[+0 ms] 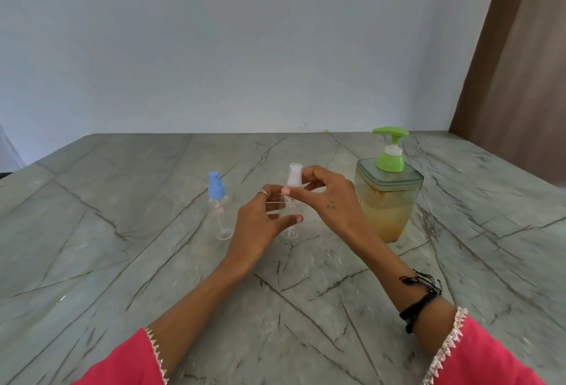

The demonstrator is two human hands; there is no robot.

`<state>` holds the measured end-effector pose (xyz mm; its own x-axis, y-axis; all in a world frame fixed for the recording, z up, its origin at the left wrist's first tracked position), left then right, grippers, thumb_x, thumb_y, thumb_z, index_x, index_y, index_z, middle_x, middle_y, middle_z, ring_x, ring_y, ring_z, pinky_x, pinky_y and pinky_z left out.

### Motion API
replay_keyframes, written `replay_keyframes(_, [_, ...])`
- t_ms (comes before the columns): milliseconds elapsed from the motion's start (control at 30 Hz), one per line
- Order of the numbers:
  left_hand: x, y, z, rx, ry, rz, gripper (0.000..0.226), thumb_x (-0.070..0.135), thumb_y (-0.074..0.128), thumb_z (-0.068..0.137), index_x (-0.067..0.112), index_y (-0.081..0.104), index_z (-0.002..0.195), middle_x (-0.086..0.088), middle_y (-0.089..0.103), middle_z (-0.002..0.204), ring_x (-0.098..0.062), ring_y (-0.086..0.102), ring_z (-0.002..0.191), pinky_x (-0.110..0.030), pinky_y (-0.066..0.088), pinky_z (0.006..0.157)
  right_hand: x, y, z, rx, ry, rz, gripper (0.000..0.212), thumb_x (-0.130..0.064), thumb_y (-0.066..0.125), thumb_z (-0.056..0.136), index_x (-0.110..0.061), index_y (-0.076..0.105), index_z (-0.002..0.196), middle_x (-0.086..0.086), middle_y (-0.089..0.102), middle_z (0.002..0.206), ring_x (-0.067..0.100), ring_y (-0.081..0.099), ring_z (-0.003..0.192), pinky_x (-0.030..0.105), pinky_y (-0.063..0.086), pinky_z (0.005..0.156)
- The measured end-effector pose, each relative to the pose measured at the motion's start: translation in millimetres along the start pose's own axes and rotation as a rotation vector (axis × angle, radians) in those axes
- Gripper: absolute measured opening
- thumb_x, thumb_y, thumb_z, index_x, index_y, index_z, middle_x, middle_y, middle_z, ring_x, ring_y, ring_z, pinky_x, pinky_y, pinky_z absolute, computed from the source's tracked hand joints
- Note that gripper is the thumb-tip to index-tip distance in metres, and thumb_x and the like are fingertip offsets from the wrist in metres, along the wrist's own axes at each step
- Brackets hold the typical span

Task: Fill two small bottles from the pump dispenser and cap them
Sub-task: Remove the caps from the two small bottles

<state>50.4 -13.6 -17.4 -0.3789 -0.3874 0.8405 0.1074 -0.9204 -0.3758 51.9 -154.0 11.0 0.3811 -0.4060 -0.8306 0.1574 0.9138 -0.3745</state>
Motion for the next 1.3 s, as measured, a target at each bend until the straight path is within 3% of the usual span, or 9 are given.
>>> replay_keyframes(200, [3.9,4.4,-8.3,0.010,0.058,-0.015,0.047,0.028,0.078,0.070,0.026,0.053,0.111,0.011,0.061,0.101,-0.001,0.058,0.091,-0.003,0.046,0.073,-4.5,6.1,-5.6,0.119,-0.095,0.008,0.021,-0.032,0.077,0.078,-0.025,0.062,0.091,-0.002,0.059,0.099,0.007,0.059,0.091,0.008,0.044,0.069])
replay_keyframes(467, [-0.7,6.3,-11.3,0.008,0.025,-0.093,0.041,0.030,0.078,0.070,0.031,0.052,0.102,0.018,0.059,0.097,0.004,0.058,0.092,-0.004,0.046,0.073,-1.0,6.5,-5.5,0.059,-0.054,0.114,0.033,-0.024,0.079,0.076,-0.019,0.066,0.107,-0.006,0.063,0.096,0.007,0.061,0.089,0.026,0.054,0.080])
replay_keyframes(567, [-1.4,5.4,-10.3,0.005,0.019,-0.127,0.039,0.028,0.078,0.070,0.033,0.054,0.101,0.017,0.061,0.098,0.003,0.059,0.093,-0.005,0.047,0.073,-0.6,3.8,-2.9,0.029,-0.059,0.186,0.040,-0.017,0.078,0.077,-0.024,0.057,0.111,-0.008,0.064,0.091,0.005,0.062,0.086,0.021,0.051,0.075])
replay_keyframes(700, [-2.2,5.4,-9.4,-0.001,0.011,-0.152,0.039,0.026,0.077,0.071,0.030,0.055,0.102,0.018,0.061,0.099,0.003,0.059,0.094,-0.003,0.046,0.071,2.9,3.9,-2.0,-0.057,-0.075,0.246,0.048,-0.013,0.067,0.086,-0.025,0.044,0.126,0.003,0.070,0.108,0.014,0.065,0.101,0.029,0.050,0.087])
replay_keyframes(767, [-2.4,5.5,-9.2,-0.007,0.020,-0.136,0.040,0.026,0.077,0.072,0.029,0.053,0.104,0.017,0.060,0.099,0.002,0.059,0.094,-0.003,0.046,0.072,2.0,5.0,-2.0,-0.048,-0.068,0.224,0.057,-0.017,0.070,0.085,-0.024,0.039,0.132,-0.002,0.065,0.114,0.010,0.062,0.102,0.023,0.049,0.086])
replay_keyframes(867, [-3.2,5.5,-9.5,-0.002,0.019,-0.119,0.042,0.028,0.077,0.072,0.028,0.053,0.106,0.012,0.061,0.101,0.001,0.059,0.094,-0.005,0.047,0.072,-1.0,4.3,-2.1,-0.009,-0.062,0.124,0.067,-0.026,0.077,0.078,-0.024,0.037,0.131,-0.014,0.054,0.101,0.002,0.055,0.093,0.009,0.046,0.073])
replay_keyframes(1033, [-2.8,5.0,-8.7,-0.002,0.015,-0.138,0.040,0.025,0.078,0.071,0.032,0.053,0.102,0.015,0.060,0.100,0.001,0.059,0.094,-0.009,0.049,0.073,0.7,-0.8,-0.7,0.031,-0.107,0.154,0.057,-0.019,0.075,0.081,-0.028,0.038,0.123,-0.001,0.064,0.099,0.005,0.061,0.088,0.007,0.044,0.072])
replay_keyframes(1167, [-3.9,4.0,-8.0,0.000,0.018,-0.155,0.042,0.022,0.079,0.071,0.027,0.054,0.104,0.017,0.060,0.099,0.001,0.059,0.093,-0.005,0.047,0.073,-7.6,-7.1,0.9,0.079,-0.162,0.270,0.052,-0.011,0.069,0.087,-0.018,0.040,0.129,-0.004,0.065,0.103,0.006,0.062,0.091,0.015,0.047,0.076])
replay_keyframes(1300, [-5.6,4.8,-7.6,-0.006,0.024,-0.139,0.042,0.025,0.078,0.071,0.027,0.054,0.106,0.019,0.059,0.099,0.003,0.058,0.093,-0.004,0.046,0.071,-12.3,-13.3,-2.8,0.157,-0.239,0.289,0.050,-0.012,0.069,0.086,-0.032,0.040,0.122,-0.002,0.064,0.102,0.010,0.062,0.091,0.031,0.052,0.083])
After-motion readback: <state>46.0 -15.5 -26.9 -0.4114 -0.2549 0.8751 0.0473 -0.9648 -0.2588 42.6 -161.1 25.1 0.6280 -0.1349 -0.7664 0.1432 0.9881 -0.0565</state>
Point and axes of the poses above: each hand's wrist, its own z-axis towards the middle knuckle, its own y-axis out of the palm, x = y × z, the point moved 1 cm from there along z, towards the middle knuckle
